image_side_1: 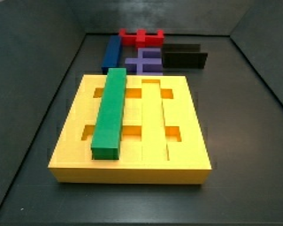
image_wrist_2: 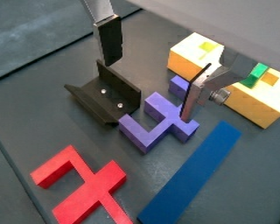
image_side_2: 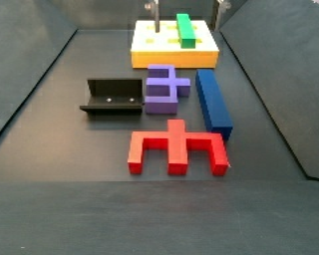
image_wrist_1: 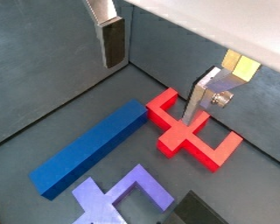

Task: Pick up the blue object. Move up. Move to above the board. Insert the blue object.
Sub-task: Pick up the blue object.

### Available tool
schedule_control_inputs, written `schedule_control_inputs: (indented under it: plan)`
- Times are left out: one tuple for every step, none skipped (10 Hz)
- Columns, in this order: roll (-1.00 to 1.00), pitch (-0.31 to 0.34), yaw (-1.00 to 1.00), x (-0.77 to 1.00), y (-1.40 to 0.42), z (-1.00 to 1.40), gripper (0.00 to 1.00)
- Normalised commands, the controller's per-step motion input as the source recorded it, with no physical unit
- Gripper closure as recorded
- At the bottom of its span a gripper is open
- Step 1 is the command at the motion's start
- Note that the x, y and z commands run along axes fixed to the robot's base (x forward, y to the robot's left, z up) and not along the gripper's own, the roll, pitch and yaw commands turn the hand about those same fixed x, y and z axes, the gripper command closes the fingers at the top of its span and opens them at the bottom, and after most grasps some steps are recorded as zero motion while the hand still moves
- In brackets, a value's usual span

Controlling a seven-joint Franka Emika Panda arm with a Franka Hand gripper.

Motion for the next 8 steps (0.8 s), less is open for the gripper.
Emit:
schedule_control_inputs:
  plan:
    - [0.00,0.000,0.00,0.00,0.02,0.00,0.00]
    - [-0.05,-0.066,-0.01,0.00,0.00,-0.43,0.00]
    - [-0.08,-0.131,-0.01,-0.01,-0.02,-0.89,0.00]
    - [-0.03,-0.100,0.00,-0.07,-0.08,-0.99,0.00]
    - [-0.01,-0.146,-0.01,-0.22,-0.23,-0.92,0.00]
    - [0.00,-0.191,0.00,-0.40,-0.28,-0.83,0.00]
    - [0.00,-0.210,0.00,-0.47,-0.29,-0.76,0.00]
    - [0.00,-0.240,0.00,-0.54,-0.22,-0.76,0.00]
